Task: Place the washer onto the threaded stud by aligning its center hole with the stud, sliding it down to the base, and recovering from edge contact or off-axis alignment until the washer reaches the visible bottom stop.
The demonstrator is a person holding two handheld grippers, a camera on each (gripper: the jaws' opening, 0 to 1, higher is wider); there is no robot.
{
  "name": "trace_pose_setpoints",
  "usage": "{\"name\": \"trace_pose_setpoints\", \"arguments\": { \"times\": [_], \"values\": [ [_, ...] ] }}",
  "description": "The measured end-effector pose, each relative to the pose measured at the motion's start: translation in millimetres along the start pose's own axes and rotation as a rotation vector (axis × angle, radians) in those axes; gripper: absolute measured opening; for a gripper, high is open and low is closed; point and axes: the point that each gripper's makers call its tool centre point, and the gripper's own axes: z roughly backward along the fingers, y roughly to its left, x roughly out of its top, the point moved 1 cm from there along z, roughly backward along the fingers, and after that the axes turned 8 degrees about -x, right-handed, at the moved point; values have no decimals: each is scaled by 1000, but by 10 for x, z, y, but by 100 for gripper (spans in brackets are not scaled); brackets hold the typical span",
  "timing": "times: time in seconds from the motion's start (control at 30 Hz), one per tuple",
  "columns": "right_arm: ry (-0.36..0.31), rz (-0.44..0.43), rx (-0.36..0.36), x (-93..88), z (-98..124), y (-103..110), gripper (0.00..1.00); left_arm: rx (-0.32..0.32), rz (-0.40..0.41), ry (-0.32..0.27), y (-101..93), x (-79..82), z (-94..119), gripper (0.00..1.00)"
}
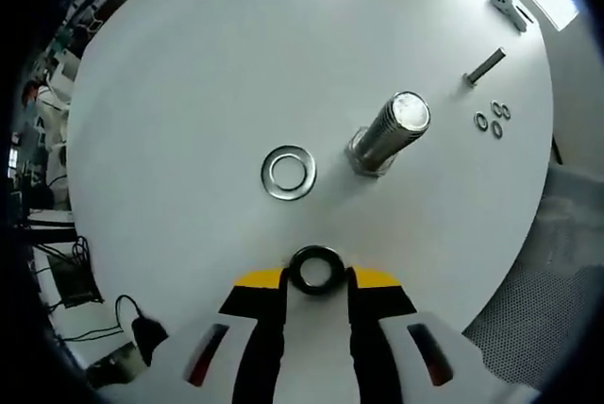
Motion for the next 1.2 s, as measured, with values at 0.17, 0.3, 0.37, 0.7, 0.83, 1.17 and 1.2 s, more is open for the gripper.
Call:
{"name": "trace_pose_setpoints", "arguments": {
  "times": [0.17,0.3,0.37,0.7,0.83,1.17,1.2],
  "values": [
    [-1,0,-1,1,1,-4,32,-6,-3,-6,18,-3,7,21],
    [2,4,-2,-6,3,-9,32,-7,-5,-1,43,11,4,21],
    [3,4,-3,-8,2,-11,31,-7,2,2,45,13,5,20],
    [3,8,-4,-6,4,-15,31,-8,-17,-46,69,-9,1,19],
    [4,9,-4,-9,4,-17,31,-6,-25,-53,11,-23,20,19],
    [2,10,-7,-9,2,-20,31,-16,-6,-96,68,-17,26,19],
    [2,11,-7,-9,1,-19,31,-14,-13,-93,67,-16,25,19]
  ]
}}
